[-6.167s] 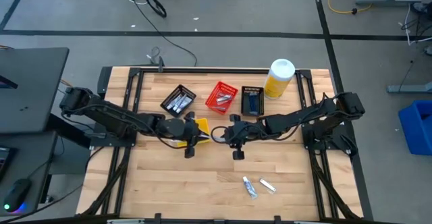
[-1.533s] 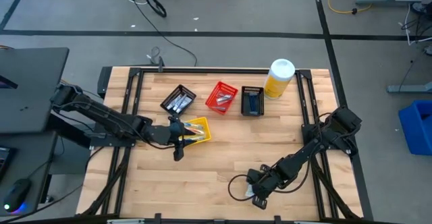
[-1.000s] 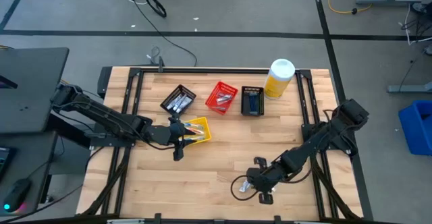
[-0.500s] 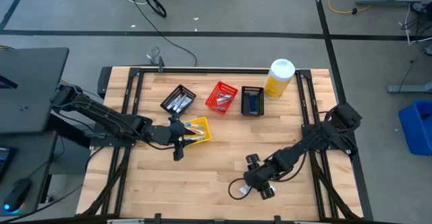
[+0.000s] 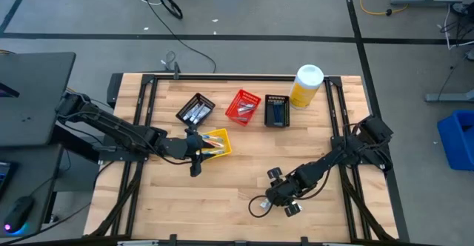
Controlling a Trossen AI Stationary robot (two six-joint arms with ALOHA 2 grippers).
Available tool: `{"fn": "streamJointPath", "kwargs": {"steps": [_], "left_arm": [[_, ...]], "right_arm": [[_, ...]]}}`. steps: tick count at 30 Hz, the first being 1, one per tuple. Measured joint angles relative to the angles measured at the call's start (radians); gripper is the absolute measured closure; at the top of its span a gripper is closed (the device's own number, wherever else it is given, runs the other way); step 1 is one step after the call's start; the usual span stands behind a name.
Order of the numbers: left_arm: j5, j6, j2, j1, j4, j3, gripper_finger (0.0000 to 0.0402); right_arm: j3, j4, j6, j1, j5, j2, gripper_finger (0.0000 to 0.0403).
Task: Pick & Place Travel size toiletries
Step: Put the white toothpaste into the left black bin
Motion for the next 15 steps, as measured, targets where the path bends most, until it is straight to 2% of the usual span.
{"fn": "streamJointPath", "kwargs": {"steps": [6,13,15], "left_arm": [[0.000,-0.005,0.000,0.000,0.003,0.000,0.0248],[0.008,-0.086,0.000,0.000,0.048,0.000,0.0248],[0.032,-0.076,0.002,0.000,0.063,0.000,0.0248]], "right_arm": [[-0.001,-0.001,0.003,-0.013,-0.018,-0.006,0.0302],[0.002,-0.001,-0.008,-0.061,-0.014,-0.058,0.0299],[0.004,0.001,-0.009,-0.091,0.020,-0.076,0.0299]]}}
